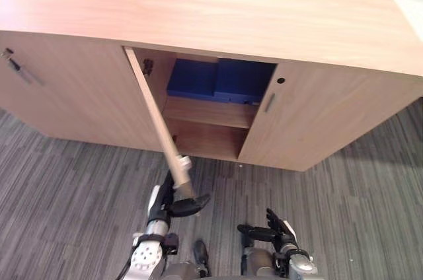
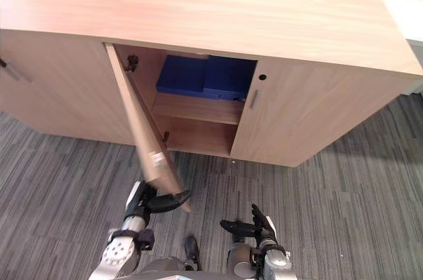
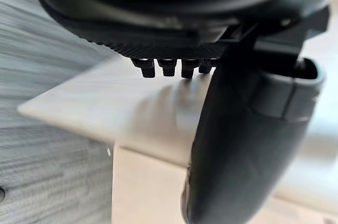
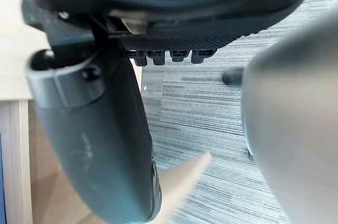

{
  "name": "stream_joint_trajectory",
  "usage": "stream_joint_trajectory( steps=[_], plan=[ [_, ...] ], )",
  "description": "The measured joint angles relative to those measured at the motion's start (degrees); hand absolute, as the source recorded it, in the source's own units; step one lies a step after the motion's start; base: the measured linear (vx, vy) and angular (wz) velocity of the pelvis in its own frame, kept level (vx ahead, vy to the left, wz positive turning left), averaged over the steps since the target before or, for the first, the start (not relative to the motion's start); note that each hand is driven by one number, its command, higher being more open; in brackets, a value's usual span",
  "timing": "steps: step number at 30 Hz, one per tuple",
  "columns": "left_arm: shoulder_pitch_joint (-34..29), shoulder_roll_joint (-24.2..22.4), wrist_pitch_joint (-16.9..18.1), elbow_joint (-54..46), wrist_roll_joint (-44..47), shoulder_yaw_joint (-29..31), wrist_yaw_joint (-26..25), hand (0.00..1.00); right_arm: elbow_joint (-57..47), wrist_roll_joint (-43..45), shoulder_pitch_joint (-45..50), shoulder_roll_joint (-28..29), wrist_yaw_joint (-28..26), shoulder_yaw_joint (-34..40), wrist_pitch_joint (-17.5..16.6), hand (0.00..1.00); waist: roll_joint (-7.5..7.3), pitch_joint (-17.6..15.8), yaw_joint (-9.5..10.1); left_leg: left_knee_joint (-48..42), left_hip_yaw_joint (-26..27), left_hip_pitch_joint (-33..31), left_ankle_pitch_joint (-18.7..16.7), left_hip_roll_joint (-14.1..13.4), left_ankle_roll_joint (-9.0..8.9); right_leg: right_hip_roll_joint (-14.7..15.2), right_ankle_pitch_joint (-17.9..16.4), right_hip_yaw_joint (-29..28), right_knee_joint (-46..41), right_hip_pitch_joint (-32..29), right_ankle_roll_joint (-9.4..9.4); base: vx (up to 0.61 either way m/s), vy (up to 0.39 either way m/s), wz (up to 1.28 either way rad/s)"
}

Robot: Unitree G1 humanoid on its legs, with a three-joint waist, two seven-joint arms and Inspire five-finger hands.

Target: Walk over to the cabinet, pick up the folder, carry it to the office cabinet, place the folder inside the office cabinet, then close the office cabinet door

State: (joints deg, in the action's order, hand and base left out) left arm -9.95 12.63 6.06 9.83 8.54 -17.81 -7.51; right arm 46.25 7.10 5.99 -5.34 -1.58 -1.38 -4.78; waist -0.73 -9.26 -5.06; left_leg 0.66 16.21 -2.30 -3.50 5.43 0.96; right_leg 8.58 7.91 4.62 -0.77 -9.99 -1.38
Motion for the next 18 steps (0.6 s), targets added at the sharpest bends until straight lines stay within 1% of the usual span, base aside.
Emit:
stream_joint_trajectory(
  steps=[1, 2, 3, 4, 5, 7, 8, 10, 12, 13, 15, 18],
  plan=[
    [3.2, 0.5, 0.0, 0.6, -1.4, -0.2, 0.9, 1.0, 0.0, 0.0, 0.1, -0.2, -0.3, 0.0, 0.0, 1.0, 0.67, 0.4, -0.76, -0.1, 0.9, 0.0, 0.0, 0.0, 0.08, -0.2, 0.3, -0.4, 0.9, 0.0, -0.08, 0.07, 0.014, -0.3],
    [5.3, 0.7, 0.0, 1.5, -2.0, -0.5, 1.3, 1.0, 0.0, 0.0, 0.2, -0.4, -0.4, 0.0, 0.0, 1.0, 1.1, 0.7, -0.93, -0.2, 1.1, 0.0, 0.0, -0.1, 0.08, -0.3, 0.5, -0.7, 1.4, 0.1, -0.06, 0.12, 0.008, -0.38],
    [9.7, 1.0, 0.0, 4.0, -3.1, -0.9, 1.7, 1.0, -0.1, 0.0, 0.5, -0.6, -0.5, 0.0, 0.0, 1.0, 1.63, 0.9, -1.31, -0.6, 1.9, 0.0, 0.0, -0.2, 0.21, -0.6, 0.8, -1.1, 2.4, 0.4, -0.2, 0.18, -0.014, -0.29],
    [15.6, 2.1, 0.0, 8.1, -4.2, -0.7, 1.5, 1.0, -0.6, 0.0, 0.4, -0.7, -0.5, 0.0, 0.0, 1.0, 2.12, 0.8, -2.29, -1.3, 1.9, -0.1, 0.2, -0.4, 0.61, -0.8, 1.2, -1.2, 3.6, 1.0, -0.48, 0.19, -0.027, -0.26],
    [17.8, 2.4, -0.1, 9.9, -4.6, -0.7, 1.5, 1.0, -0.7, 0.0, 0.3, -0.7, -0.5, 0.0, 0.0, 1.0, 2.24, 0.9, -2.43, -1.4, 1.8, -0.1, 0.2, -0.5, 0.68, -1.0, 1.3, -1.2, 4.0, 1.1, -0.56, 0.16, -0.043, -0.15],
    [24.5, 3.7, -0.1, 15.9, -6.5, 0.4, 1.3, 1.0, -0.9, 0.0, 0.2, -0.7, -0.5, 0.0, 0.0, 1.0, 2.56, 0.9, -3.22, -1.6, 0.9, -0.1, 0.3, -0.7, 0.77, -1.5, 1.5, -1.2, 4.8, 1.4, -0.58, 0.12, -0.06, -0.13],
    [26.1, 4.1, -0.1, 17.4, -6.8, 1.1, 1.1, 1.0, -1.0, 0.0, 0.2, -0.8, -0.5, 0.0, 0.0, 1.0, 2.59, 0.9, -3.46, -1.6, 0.5, -0.1, 0.3, -0.9, 0.77, -1.7, 1.5, -1.2, 5.0, 1.4, -0.61, 0.12, -0.084, -0.14],
    [31.9, 4.9, -0.5, 23.2, -7.4, 4.7, -0.7, 1.0, -1.1, 0.1, 0.2, -1.5, -0.5, 0.1, 0.0, 1.0, 2.99, 0.6, -4.02, -1.6, -0.6, 0.3, 0.2, -1.7, 0.91, -1.9, 1.8, -1.2, 5.6, 1.7, -0.66, 0.1, -0.093, -0.15],
    [33.7, 5.6, -1.2, 24.6, -7.4, 6.3, -1.5, 1.0, -1.1, 0.1, 0.2, -2.1, -0.4, 0.9, 0.0, 1.0, 3.42, 0.4, -4.39, -1.6, -1.4, 0.7, 0.1, -2.0, 0.9, -2.2, 1.8, -1.2, 5.6, 2.0, -0.66, 0.04, -0.057, -0.11],
    [34.0, 6.5, -1.2, 24.6, -7.4, 6.4, -1.6, 1.0, -1.1, 0.1, 0.3, -2.6, -0.3, 1.2, 0.0, 1.0, 3.72, 0.2, -4.58, -1.6, -1.6, 0.8, 0.0, -2.2, 0.72, -2.4, 1.8, -1.2, 5.6, 2.0, -0.66, 0.01, -0.055, -0.11],
    [33.9, 6.7, -1.2, 24.5, -7.4, 6.7, -1.6, 1.0, -1.1, 0.1, 0.6, -3.5, -0.2, 1.7, 0.0, 1.0, 4.0, 0.0, -4.71, -1.6, -1.6, 0.9, -0.2, -2.4, 0.5, -2.5, 1.8, -1.2, 5.6, 2.0, -0.67, -0.01, -0.041, -0.05],
    [30.3, 6.5, -1.1, 20.4, -7.3, 6.7, -1.2, 1.0, -0.9, 0.3, 1.3, -3.5, -0.2, 3.2, 0.0, 1.0, 4.08, 0.0, -4.75, -1.5, -1.7, 0.9, -0.2, -2.4, 0.44, -2.6, 1.8, -1.2, 5.7, 2.0, -0.73, -0.05, -0.025, -0.01]
  ],
)
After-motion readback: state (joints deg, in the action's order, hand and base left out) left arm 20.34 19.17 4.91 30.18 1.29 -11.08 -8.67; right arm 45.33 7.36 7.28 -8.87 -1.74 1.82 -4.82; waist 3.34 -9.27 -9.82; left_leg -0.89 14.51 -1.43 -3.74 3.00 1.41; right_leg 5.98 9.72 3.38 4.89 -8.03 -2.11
